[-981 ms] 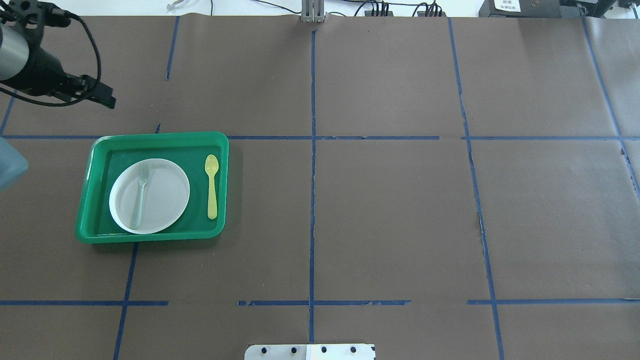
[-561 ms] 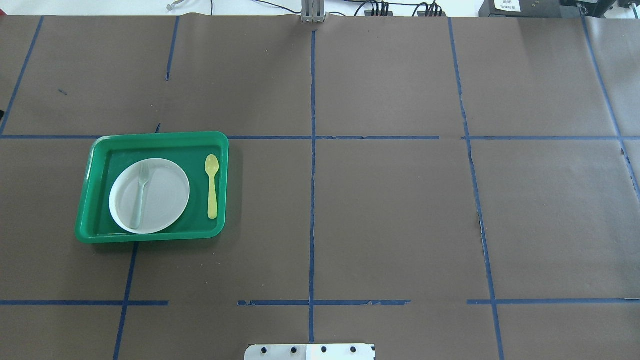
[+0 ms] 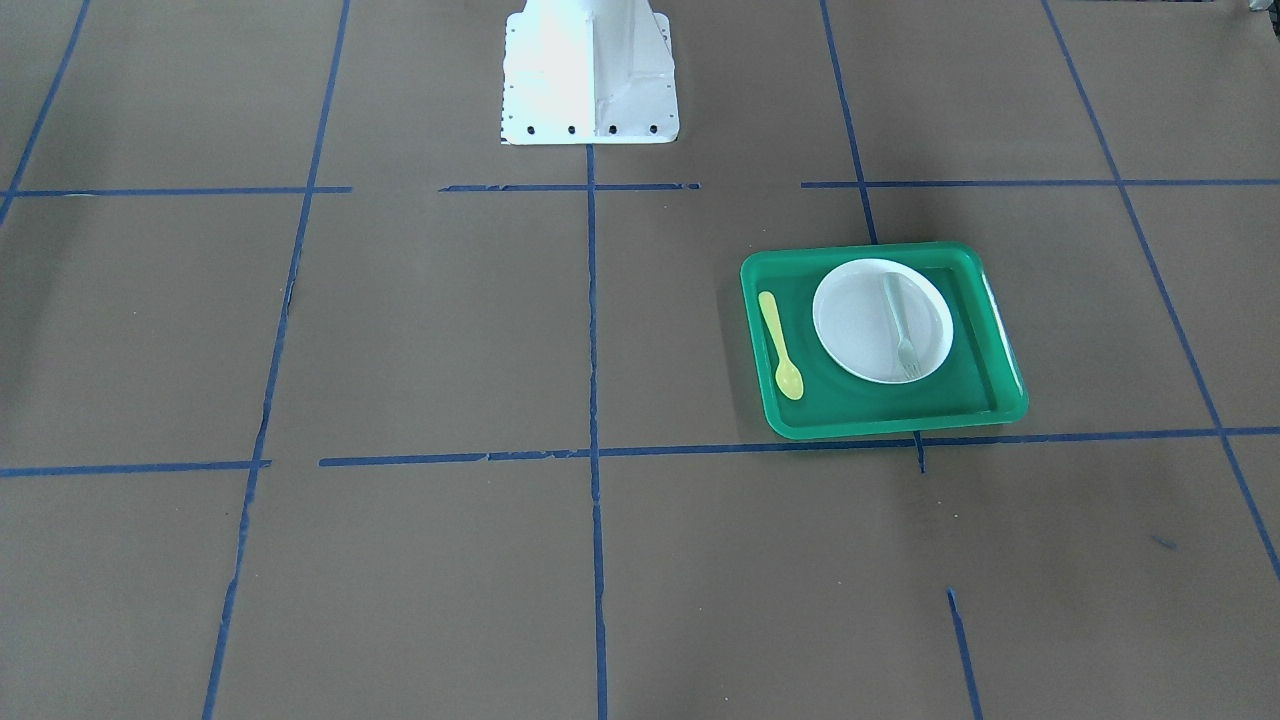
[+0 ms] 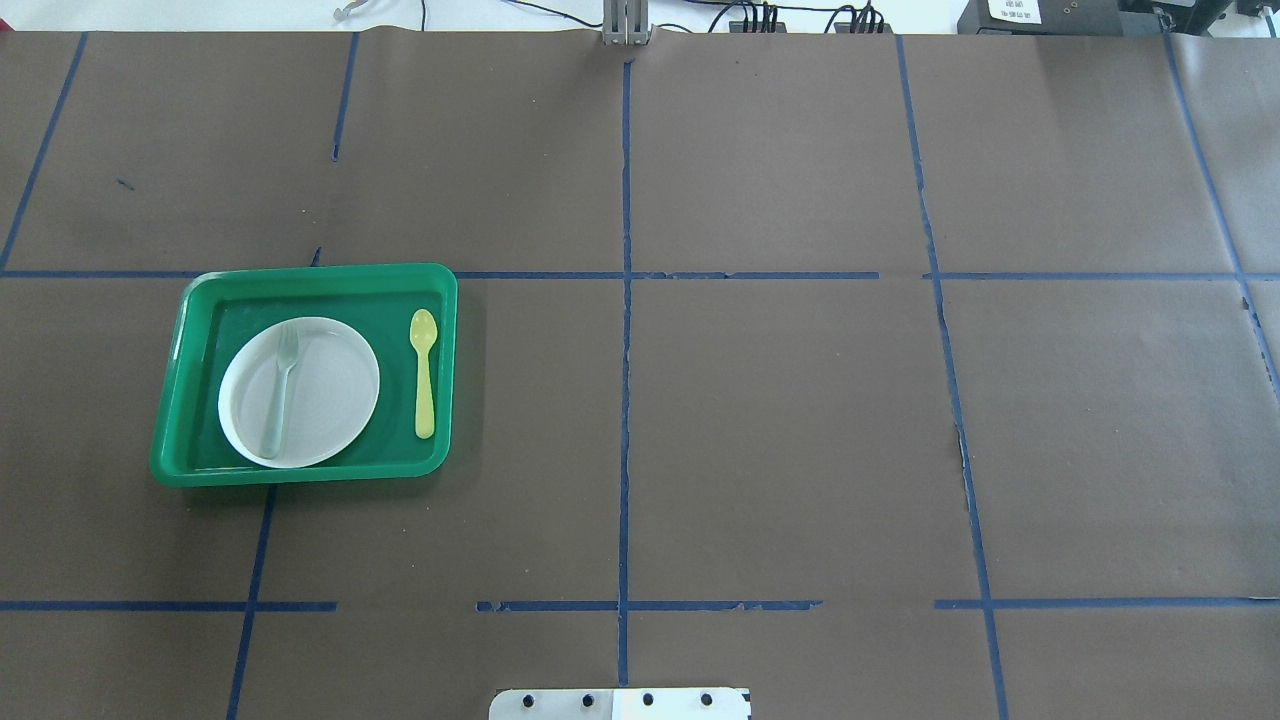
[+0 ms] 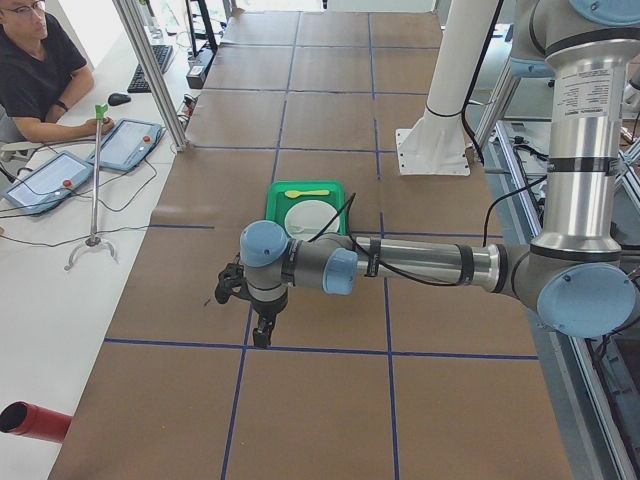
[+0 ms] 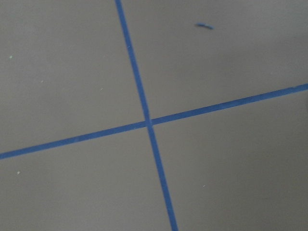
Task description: Place spoon
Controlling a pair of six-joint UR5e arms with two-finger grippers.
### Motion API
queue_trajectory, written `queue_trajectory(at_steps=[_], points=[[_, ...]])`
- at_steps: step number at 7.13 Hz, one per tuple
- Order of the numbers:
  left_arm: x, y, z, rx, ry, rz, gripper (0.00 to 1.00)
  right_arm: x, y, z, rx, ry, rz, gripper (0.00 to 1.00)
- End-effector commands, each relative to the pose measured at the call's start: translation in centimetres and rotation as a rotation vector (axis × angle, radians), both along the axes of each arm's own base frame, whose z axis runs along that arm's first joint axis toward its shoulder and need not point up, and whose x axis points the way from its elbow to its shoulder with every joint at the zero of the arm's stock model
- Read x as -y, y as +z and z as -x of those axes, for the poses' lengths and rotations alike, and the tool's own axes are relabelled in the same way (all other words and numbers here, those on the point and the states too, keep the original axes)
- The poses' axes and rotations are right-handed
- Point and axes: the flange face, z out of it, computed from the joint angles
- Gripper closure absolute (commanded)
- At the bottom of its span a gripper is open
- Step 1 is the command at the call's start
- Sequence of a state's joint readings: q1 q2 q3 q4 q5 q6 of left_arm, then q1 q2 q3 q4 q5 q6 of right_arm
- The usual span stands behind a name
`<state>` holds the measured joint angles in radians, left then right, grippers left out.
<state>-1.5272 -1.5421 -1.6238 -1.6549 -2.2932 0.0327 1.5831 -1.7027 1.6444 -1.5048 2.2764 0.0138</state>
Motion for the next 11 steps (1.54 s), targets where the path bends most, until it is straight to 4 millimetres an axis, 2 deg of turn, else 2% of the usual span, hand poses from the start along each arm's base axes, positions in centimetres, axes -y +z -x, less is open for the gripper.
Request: queue_trajectory(at_steps=[1, 2, 6, 7, 9, 11], points=[[-1.1, 1.7, 1.7, -0.012, -0.032, 0.064, 0.0, 0.0, 0.0, 0.0, 0.0, 0.0, 0.0, 0.0], [-2.0, 2.4, 1.8, -0.029, -0.036, 0.079, 0.0, 0.0, 0.0, 0.0, 0.0, 0.0, 0.0, 0.0], [-2.0, 2.4, 1.8, -0.03, -0.001, 0.041, 0.0, 0.0, 0.0, 0.0, 0.0, 0.0, 0.0, 0.0], [-2.2, 3.4, 1.9, -0.03, 0.002, 0.055, 0.0, 0.0, 0.0, 0.0, 0.0, 0.0, 0.0, 0.0], [-2.3, 3.2, 1.4, -0.101, 0.004, 0.065, 0.0, 0.0, 0.0, 0.0, 0.0, 0.0, 0.0, 0.0], [-2.1, 2.4, 2.1, -0.099, -0.012, 0.053, 0.0, 0.0, 0.0, 0.0, 0.0, 0.0, 0.0, 0.0]])
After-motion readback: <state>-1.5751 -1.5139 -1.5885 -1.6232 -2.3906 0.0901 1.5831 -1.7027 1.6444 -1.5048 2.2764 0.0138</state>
